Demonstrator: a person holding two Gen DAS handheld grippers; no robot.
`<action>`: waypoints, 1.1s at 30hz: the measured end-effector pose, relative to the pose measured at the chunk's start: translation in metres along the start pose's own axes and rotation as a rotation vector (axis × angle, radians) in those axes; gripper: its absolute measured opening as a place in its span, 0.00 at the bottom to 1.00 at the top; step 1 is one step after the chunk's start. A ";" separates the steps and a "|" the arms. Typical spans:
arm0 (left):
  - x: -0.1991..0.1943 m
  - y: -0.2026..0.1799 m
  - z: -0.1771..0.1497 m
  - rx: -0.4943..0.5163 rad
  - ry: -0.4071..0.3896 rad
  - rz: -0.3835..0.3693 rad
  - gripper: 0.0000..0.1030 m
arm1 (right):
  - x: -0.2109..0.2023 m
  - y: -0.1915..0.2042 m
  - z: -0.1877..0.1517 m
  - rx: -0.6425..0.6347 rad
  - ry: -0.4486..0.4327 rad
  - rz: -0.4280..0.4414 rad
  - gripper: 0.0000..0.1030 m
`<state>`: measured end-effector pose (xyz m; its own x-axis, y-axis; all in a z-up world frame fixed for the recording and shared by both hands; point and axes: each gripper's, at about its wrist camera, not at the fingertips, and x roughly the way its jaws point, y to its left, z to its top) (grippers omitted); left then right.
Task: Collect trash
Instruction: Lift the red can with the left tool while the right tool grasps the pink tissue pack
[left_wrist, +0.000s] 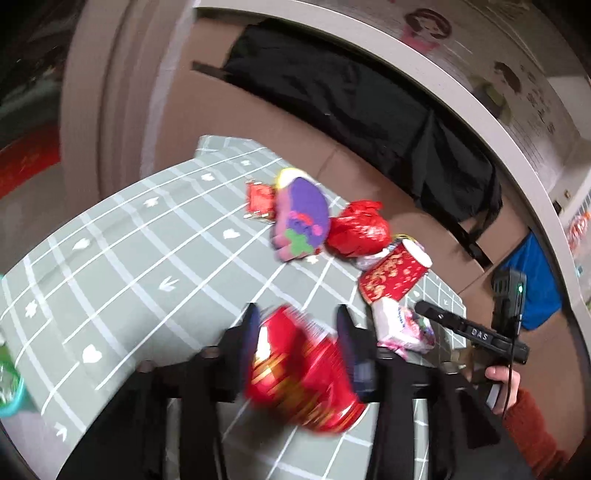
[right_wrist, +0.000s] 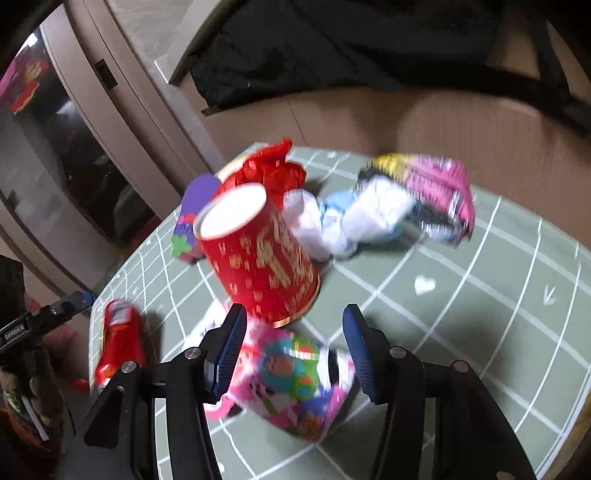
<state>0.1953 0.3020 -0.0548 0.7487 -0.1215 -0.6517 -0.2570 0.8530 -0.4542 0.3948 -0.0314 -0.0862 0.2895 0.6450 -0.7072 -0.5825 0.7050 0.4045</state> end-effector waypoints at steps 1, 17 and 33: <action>-0.002 0.004 -0.002 -0.011 0.006 0.000 0.54 | 0.000 0.000 -0.006 0.006 0.012 0.013 0.51; 0.068 0.004 -0.024 -0.237 0.180 -0.073 0.65 | -0.064 0.034 -0.072 -0.068 -0.053 -0.001 0.52; 0.036 -0.038 -0.011 0.061 0.018 0.024 0.50 | -0.026 0.070 -0.055 -0.250 -0.025 -0.170 0.55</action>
<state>0.2258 0.2601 -0.0679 0.7314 -0.1097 -0.6730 -0.2364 0.8850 -0.4012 0.3045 -0.0151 -0.0715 0.4154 0.5333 -0.7369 -0.6920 0.7111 0.1245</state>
